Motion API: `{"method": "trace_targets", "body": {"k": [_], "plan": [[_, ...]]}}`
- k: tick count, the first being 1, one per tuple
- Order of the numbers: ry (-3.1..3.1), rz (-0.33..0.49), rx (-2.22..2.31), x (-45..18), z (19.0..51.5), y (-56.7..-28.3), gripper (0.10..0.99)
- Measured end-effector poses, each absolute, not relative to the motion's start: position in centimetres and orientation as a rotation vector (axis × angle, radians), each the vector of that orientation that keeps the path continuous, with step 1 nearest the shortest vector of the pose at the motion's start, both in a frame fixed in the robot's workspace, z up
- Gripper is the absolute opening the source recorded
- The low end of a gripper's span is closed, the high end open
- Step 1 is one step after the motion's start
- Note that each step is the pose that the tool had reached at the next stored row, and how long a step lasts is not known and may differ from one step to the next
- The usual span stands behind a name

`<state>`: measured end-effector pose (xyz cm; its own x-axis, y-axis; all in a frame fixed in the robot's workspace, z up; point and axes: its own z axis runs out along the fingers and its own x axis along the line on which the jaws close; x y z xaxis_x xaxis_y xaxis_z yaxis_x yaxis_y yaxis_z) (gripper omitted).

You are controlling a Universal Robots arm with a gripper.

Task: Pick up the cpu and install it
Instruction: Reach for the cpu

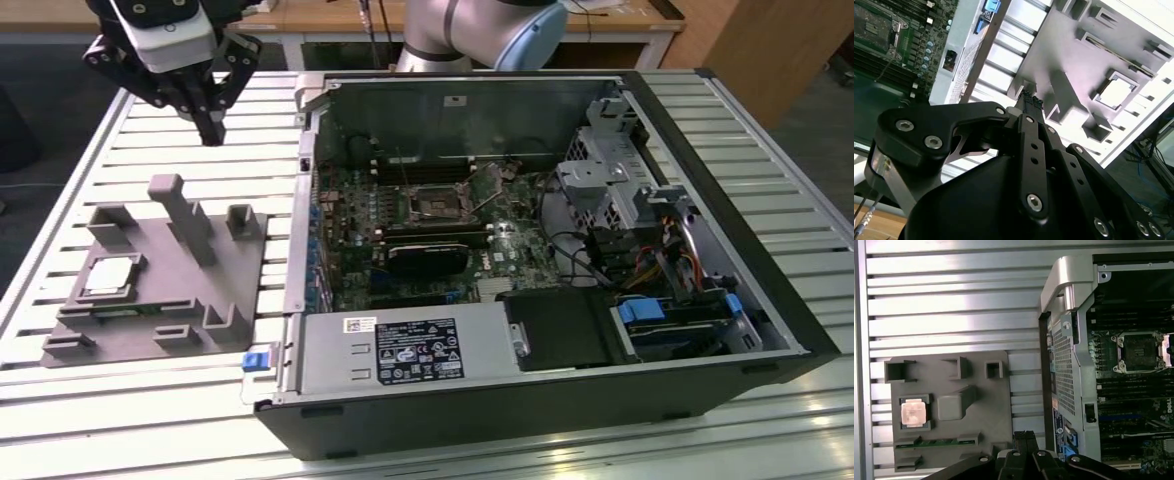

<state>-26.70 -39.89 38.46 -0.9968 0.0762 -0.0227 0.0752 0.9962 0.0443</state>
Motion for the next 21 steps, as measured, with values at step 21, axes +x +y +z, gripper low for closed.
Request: {"method": "trace_targets", "body": {"k": [21], "plan": [[3.115,0.068,0.118,-28.3,38.4,-39.9,0.106]]}}
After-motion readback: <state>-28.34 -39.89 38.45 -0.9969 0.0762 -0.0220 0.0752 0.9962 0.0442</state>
